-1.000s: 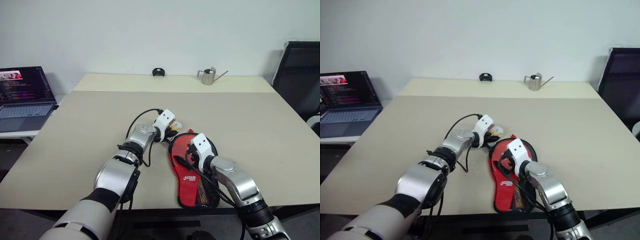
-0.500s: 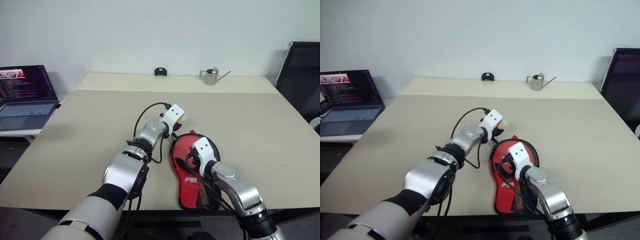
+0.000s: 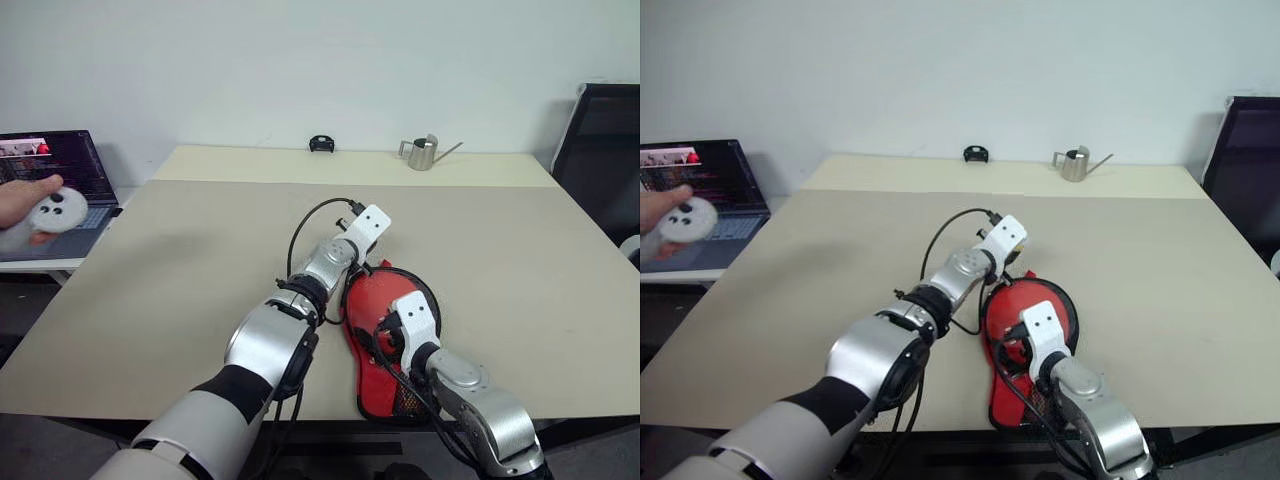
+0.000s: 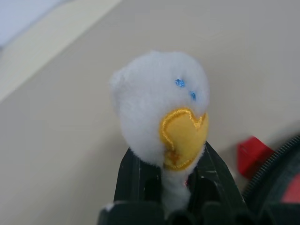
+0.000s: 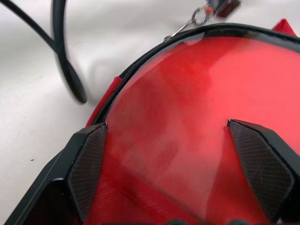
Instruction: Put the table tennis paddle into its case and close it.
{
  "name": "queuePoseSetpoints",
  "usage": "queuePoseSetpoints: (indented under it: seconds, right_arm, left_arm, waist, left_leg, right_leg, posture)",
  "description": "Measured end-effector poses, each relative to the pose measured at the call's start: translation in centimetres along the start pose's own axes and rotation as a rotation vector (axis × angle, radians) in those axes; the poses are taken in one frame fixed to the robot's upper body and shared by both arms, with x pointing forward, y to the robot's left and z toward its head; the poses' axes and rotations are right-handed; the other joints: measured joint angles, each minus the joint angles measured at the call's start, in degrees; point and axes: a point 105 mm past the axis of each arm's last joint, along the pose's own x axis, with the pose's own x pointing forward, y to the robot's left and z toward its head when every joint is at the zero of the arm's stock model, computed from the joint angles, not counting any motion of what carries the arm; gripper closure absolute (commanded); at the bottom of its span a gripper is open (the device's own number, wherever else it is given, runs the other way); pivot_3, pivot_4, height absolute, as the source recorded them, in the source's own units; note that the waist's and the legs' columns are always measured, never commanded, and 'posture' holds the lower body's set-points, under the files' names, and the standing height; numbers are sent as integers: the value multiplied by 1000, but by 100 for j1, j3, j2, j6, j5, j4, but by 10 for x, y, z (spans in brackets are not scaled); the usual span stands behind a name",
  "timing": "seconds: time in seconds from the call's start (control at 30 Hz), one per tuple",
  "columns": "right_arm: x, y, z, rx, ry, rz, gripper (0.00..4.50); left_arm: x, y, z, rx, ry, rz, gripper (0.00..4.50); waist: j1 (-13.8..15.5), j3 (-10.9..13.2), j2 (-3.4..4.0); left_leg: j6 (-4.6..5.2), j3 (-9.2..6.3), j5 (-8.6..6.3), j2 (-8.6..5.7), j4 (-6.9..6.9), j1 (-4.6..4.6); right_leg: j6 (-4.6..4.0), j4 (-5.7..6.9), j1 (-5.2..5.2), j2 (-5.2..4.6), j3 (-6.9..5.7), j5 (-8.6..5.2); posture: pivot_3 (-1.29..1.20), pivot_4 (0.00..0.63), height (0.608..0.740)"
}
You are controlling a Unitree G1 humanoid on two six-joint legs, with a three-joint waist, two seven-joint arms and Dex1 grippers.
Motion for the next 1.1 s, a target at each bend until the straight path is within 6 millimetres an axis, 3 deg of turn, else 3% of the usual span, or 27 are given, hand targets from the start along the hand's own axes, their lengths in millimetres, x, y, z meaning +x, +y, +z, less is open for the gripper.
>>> queuePoseSetpoints:
  seconds: [0.17, 0.37, 0.6, 0.8, 0.97, 1.1]
  right_arm:
    - [-2, 4, 0, 22, 3, -21, 0]
    - [-4, 10, 0, 36, 4, -33, 0]
    - [-5, 12, 0, 50, 0, -50, 0]
    - [-4, 14, 1, 58, -1, -50, 0]
    - [-4, 17, 1, 66, -3, -60, 0]
    - [-4, 19, 1, 73, -5, -65, 0]
  left_arm:
    - [0, 10, 20, -12, -41, 81, 4264]
    - [2, 7, 25, 40, -41, 111, 4264]
    - [6, -27, 33, 192, -43, 4, 4264]
    - [7, -43, 30, 202, -33, -69, 4264]
    - [7, -60, 2, 199, 44, -157, 4264]
    - [5, -67, -3, 187, 60, -215, 2871]
  waist:
    - [-2, 0, 0]
    - [-13, 1, -1]
    - [-14, 1, -1]
    - [-19, 0, 0]
    - [-26, -1, 1]
    - [-28, -2, 0]
  left_leg:
    - [-3, 0, -2, 1, -4, 0]
    - [-12, 2, -7, 1, -6, 0]
    - [-18, 4, -11, 0, -8, -1]
    - [-18, 4, -11, 1, -11, 0]
    - [-18, 3, -11, 2, -11, 0]
    - [-18, 4, -12, 2, -11, 0]
  right_leg:
    - [3, -3, -1, 0, -1, -2]
    - [9, -5, -3, 0, 1, -5]
    - [16, -11, -2, 0, 2, -10]
    - [16, -11, -3, 1, 3, -11]
    - [16, -10, -5, 2, 3, -11]
    - [17, -11, -4, 2, 5, -12]
  posture:
    - [0, 150, 740]
    - [0, 150, 740]
    - [0, 150, 740]
    - [0, 150, 740]
    - [0, 150, 740]
    - [0, 150, 740]
